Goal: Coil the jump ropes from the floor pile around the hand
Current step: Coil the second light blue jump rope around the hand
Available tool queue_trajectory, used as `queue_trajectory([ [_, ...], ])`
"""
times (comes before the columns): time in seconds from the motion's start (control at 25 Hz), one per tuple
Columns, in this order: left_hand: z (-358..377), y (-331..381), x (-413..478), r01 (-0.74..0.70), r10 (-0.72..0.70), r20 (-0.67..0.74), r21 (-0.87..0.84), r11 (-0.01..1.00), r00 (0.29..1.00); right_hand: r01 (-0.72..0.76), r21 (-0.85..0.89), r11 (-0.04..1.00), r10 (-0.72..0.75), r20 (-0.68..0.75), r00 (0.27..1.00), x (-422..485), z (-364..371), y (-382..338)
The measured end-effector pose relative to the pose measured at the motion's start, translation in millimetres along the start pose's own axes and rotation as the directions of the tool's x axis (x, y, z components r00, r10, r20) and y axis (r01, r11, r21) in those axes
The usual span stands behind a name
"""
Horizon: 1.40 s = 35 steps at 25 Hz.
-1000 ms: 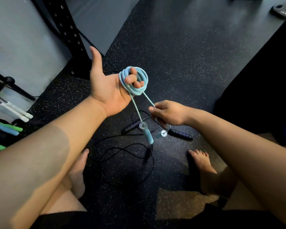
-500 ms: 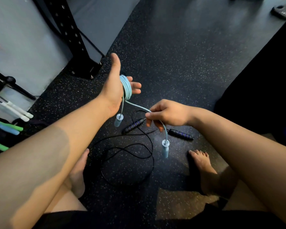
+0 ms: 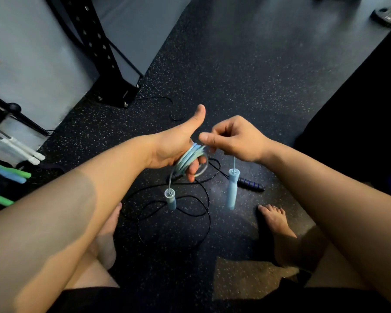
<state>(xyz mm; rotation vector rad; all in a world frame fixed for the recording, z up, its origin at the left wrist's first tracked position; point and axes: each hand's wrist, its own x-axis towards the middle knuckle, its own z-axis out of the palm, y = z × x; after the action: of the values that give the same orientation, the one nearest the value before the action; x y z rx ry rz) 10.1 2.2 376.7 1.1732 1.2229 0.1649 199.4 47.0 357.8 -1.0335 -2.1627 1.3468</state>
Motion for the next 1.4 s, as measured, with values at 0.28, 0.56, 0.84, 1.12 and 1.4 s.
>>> queue_trajectory([
  [0.28, -10.7, 11.1, -18.0, -0.146, 0.243, 0.161, -0.458, 0.877, 0.957, -0.101, 0.148, 0.984, 0.135, -0.240, 0.961, 7.1, 2.1, 6.6],
  [0.56, -17.1, 10.4, -15.3, -0.396, 0.405, -0.191, -0.762, 0.513, 0.894, -0.136, 0.306, 0.942, 0.149, -0.022, 0.989, 7.4, 10.2, 13.9],
  [0.84, -13.0, 11.2, -9.1, -0.490, 0.279, -0.403, -0.719, 0.492, 0.872, -0.270, 0.512, 0.816, 0.179, 0.222, 0.959, 1.8, 14.8, 3.4],
  [1.12, -14.4, 12.0, -10.4, -0.344, 0.193, -0.305, -0.591, 0.729, 0.933, -0.138, 0.612, 0.779, 0.088, 0.112, 0.990, 4.7, 23.8, 2.2],
  [1.4, -23.6, -0.8, -20.7, -0.337, 0.127, -0.396, -0.523, 0.783, 0.909, -0.187, 0.638, 0.747, 0.189, 0.066, 0.980, 15.7, 41.6, -17.1],
])
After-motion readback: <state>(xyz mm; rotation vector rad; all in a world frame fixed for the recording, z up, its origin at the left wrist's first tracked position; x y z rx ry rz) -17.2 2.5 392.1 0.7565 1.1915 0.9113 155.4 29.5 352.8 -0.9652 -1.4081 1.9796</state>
